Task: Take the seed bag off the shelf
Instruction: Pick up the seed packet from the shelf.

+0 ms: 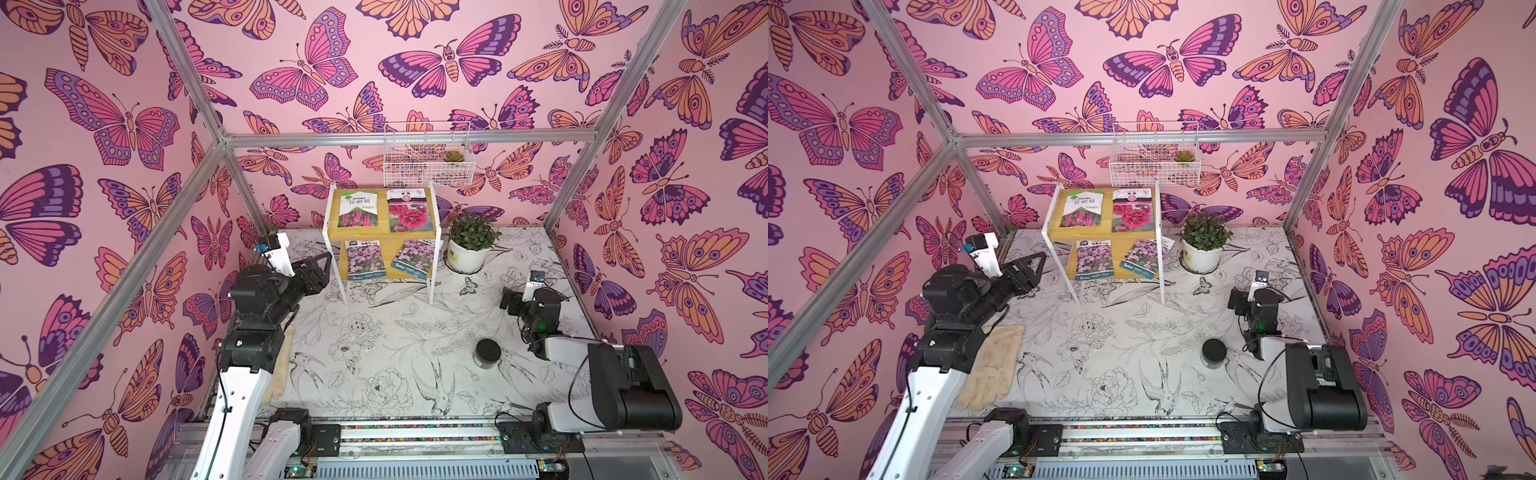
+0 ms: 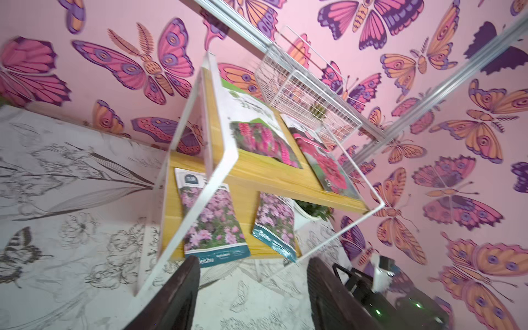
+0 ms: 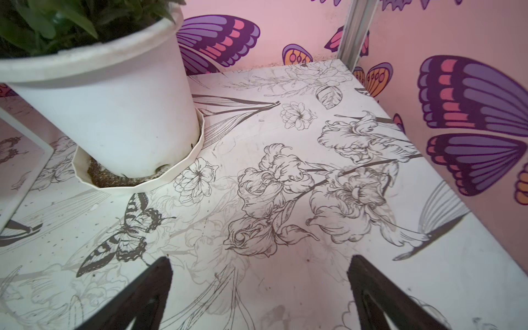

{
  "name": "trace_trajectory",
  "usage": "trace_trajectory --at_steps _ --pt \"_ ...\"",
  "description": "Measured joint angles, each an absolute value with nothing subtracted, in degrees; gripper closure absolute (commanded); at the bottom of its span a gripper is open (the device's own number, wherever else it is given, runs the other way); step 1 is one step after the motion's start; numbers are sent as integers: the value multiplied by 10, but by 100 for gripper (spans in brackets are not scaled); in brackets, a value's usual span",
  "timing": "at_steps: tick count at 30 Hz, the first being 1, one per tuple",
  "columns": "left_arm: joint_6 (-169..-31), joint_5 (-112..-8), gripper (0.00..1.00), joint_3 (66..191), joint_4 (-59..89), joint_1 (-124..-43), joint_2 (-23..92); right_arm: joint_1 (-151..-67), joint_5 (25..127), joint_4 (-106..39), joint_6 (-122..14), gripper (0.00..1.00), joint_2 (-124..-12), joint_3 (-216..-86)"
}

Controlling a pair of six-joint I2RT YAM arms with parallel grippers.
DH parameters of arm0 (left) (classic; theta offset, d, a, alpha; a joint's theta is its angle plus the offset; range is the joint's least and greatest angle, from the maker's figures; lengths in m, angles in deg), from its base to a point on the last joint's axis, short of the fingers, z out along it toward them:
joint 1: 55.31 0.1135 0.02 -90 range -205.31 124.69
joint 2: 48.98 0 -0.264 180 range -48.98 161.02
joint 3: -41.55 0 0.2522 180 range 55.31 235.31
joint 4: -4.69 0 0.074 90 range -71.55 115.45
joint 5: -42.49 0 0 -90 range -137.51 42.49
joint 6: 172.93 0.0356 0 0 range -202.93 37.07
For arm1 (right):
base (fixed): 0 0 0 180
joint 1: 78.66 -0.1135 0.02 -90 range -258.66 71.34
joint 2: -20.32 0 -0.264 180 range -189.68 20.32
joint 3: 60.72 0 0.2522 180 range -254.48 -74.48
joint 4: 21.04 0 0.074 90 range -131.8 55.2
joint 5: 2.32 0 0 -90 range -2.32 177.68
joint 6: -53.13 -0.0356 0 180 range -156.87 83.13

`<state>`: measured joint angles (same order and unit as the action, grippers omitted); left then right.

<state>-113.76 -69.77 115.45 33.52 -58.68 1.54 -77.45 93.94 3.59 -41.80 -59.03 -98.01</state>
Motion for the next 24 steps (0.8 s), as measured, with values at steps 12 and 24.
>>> trace_trajectory --at_steps 12,24 --pt "-1125 -789 51 1430 489 -614 200 -1173 1094 -389 -363 6 -358 -1306" --pt "-1124 -828 47 1386 545 -651 232 -1339 1127 -653 -210 5 -751 -1791"
